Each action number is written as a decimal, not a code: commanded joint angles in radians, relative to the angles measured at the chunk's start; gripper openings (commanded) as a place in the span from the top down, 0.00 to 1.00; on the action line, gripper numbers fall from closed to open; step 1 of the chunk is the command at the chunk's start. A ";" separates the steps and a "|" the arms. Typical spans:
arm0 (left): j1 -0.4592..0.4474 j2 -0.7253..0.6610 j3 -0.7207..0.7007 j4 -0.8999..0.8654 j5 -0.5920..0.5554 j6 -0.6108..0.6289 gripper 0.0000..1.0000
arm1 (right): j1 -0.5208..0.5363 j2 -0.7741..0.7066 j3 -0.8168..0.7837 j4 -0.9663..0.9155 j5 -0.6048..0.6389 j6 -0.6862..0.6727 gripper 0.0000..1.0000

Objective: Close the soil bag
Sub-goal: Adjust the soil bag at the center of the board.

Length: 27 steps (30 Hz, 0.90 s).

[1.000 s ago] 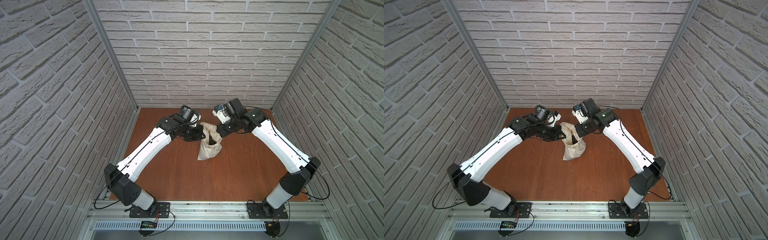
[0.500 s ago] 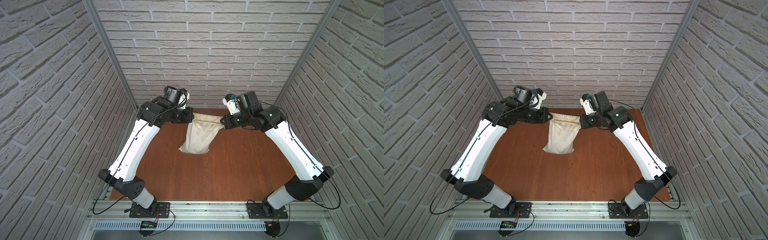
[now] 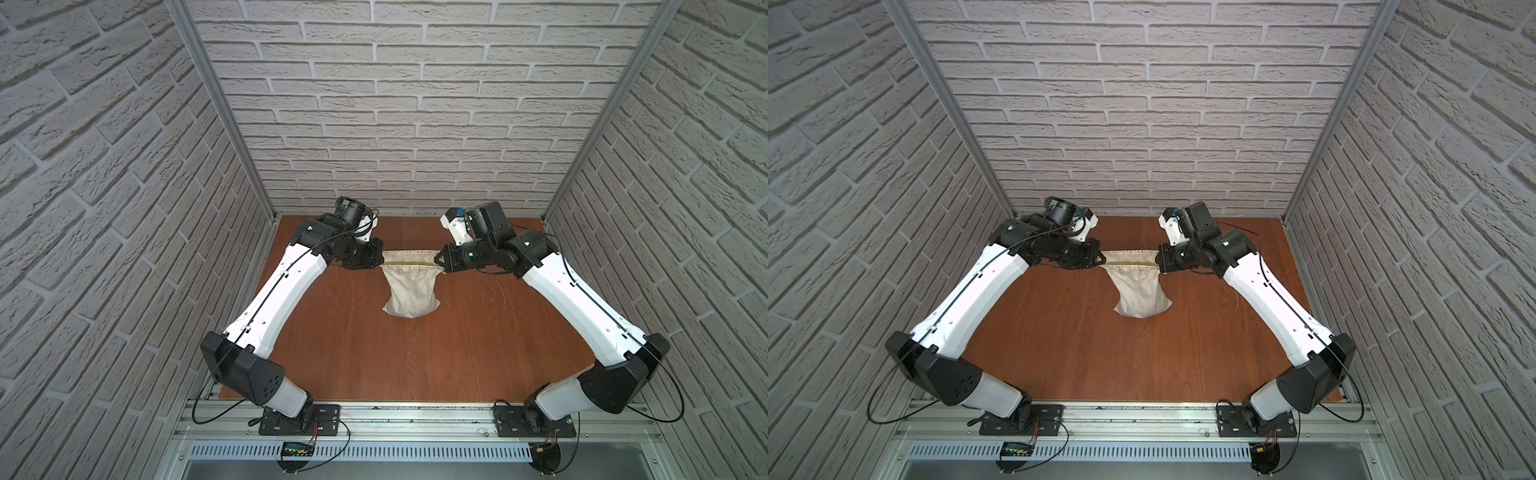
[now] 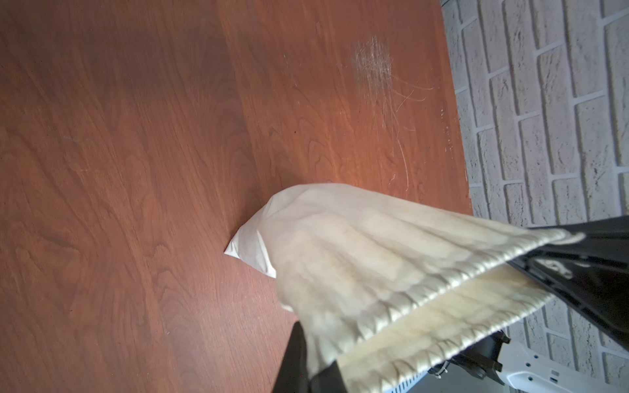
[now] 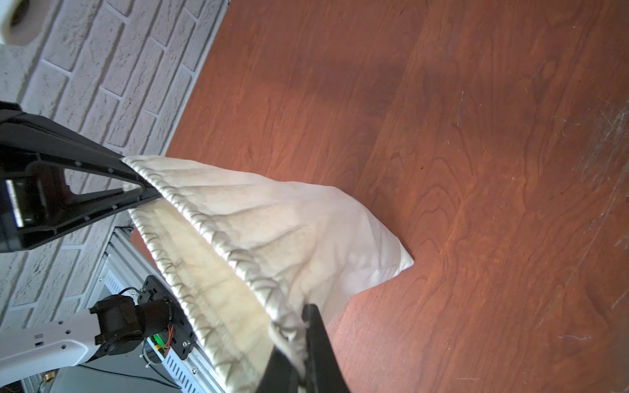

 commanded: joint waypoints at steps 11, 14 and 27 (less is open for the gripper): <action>0.064 -0.036 -0.004 0.016 -0.003 0.025 1.00 | -0.152 -0.196 -0.154 0.064 -0.013 0.039 0.97; 0.064 -0.029 -0.004 0.024 0.009 0.020 1.00 | -0.171 -0.228 -0.202 0.094 -0.045 0.049 0.94; 0.028 0.006 -0.004 0.049 0.028 -0.003 1.00 | -0.188 -0.231 -0.315 0.267 -0.214 0.091 0.95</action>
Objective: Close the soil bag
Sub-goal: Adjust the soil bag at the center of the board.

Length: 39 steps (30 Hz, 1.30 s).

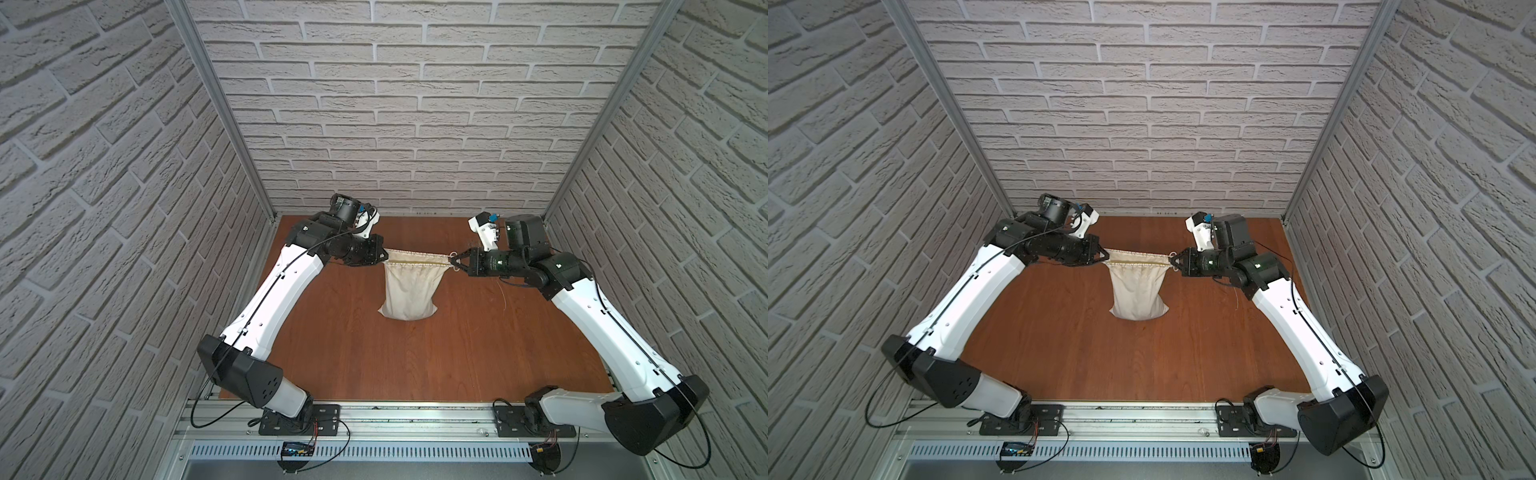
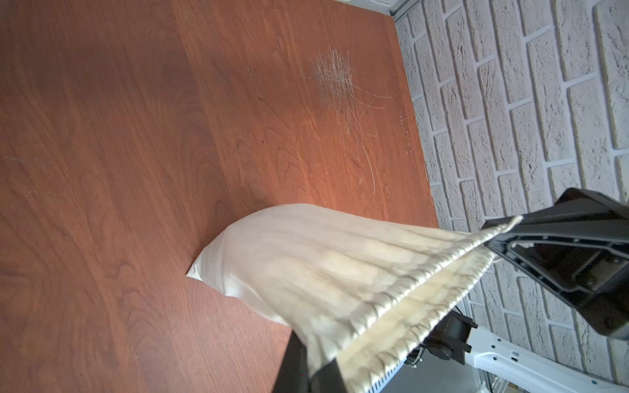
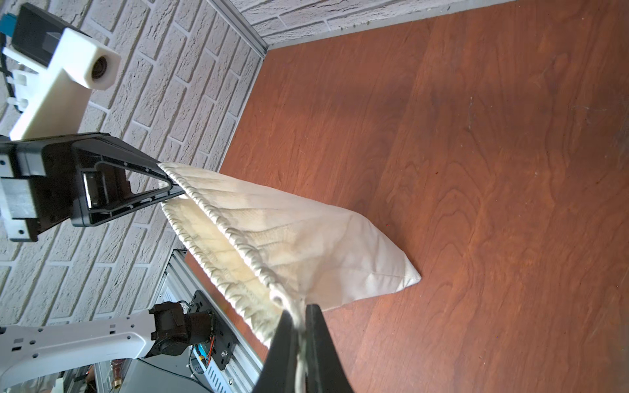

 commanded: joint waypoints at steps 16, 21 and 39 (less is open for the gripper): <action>0.017 0.005 -0.012 -0.005 -0.087 0.010 1.00 | -0.063 -0.142 -0.119 0.181 0.140 0.016 0.88; 0.016 0.003 -0.008 -0.003 -0.083 0.007 1.00 | -0.062 -0.111 -0.087 0.192 0.119 0.022 0.97; 0.016 0.004 -0.003 -0.012 -0.080 0.013 1.00 | -0.061 -0.025 -0.235 0.358 -0.107 0.137 0.38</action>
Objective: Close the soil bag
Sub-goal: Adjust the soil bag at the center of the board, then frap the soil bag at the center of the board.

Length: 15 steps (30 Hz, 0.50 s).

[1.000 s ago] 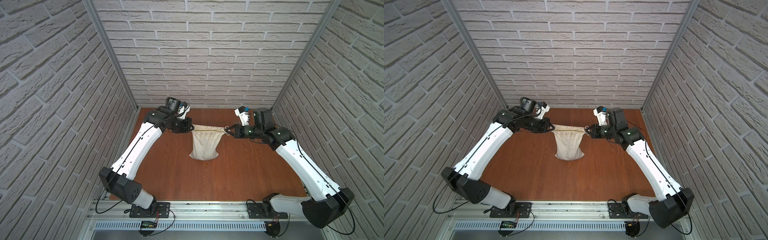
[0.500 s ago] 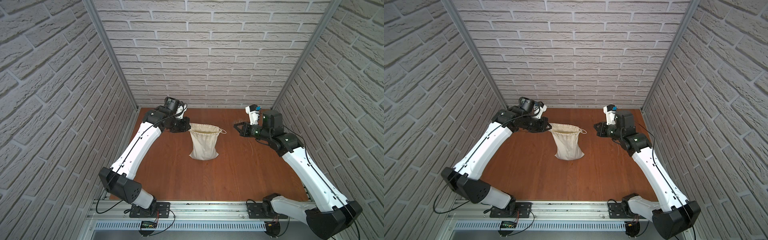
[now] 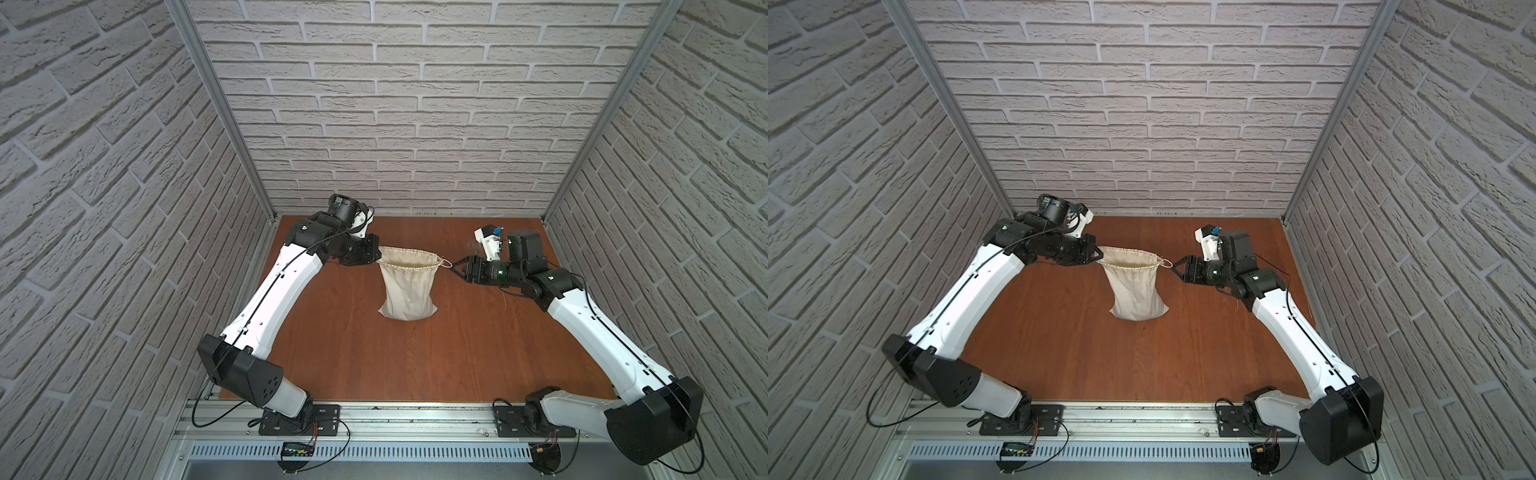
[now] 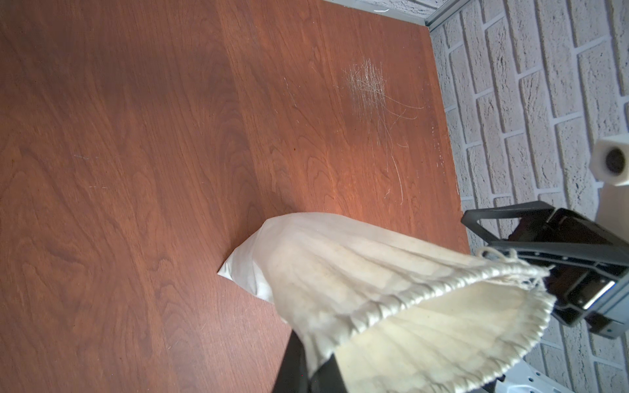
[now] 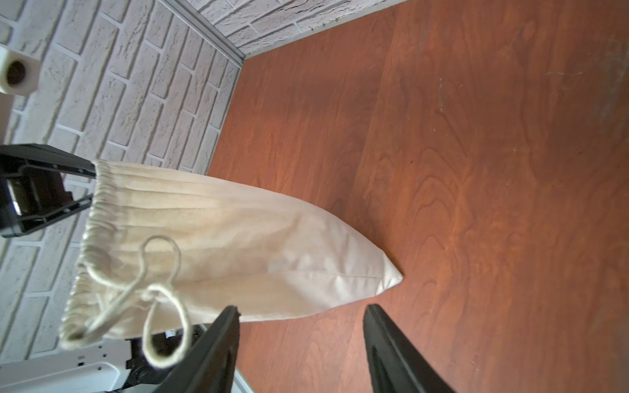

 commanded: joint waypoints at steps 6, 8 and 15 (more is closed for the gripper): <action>0.004 0.008 -0.003 0.004 -0.004 0.012 1.00 | 0.002 0.021 0.010 0.183 -0.101 0.125 0.38; 0.004 0.010 -0.002 0.006 -0.002 0.013 1.00 | 0.002 0.022 0.014 0.174 -0.101 0.127 0.38; 0.004 0.008 -0.002 -0.001 -0.006 0.020 1.00 | -0.006 -0.004 0.018 0.128 -0.058 0.123 0.38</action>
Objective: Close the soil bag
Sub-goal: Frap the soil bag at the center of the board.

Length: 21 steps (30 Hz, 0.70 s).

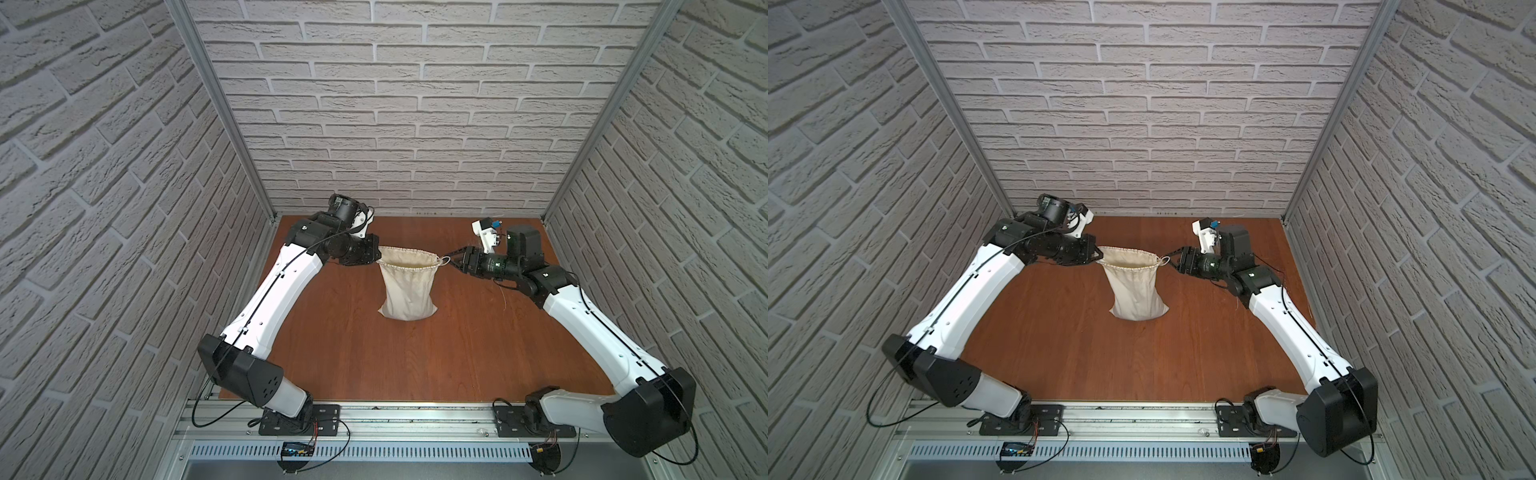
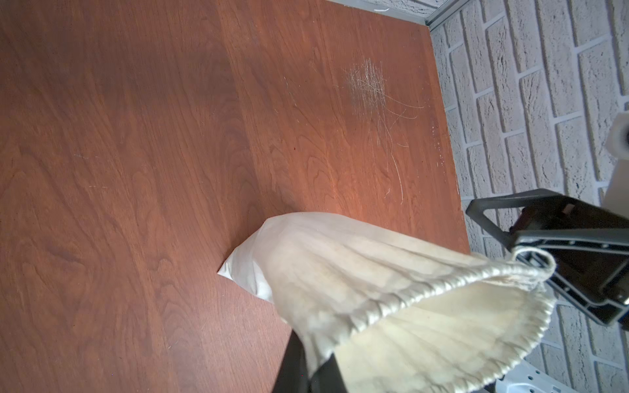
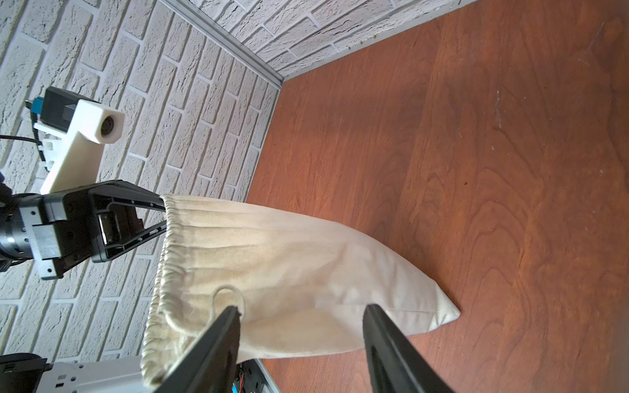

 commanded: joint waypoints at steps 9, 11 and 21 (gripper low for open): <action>0.004 0.003 0.001 -0.001 -0.011 0.023 1.00 | -0.010 -0.108 0.011 -0.069 0.120 -0.015 0.39; 0.004 0.005 0.001 0.003 -0.006 0.019 1.00 | -0.009 -0.111 0.009 -0.047 0.092 -0.002 0.39; 0.001 0.006 -0.001 0.010 -0.004 0.015 1.00 | 0.007 -0.084 0.017 0.008 -0.016 0.040 0.42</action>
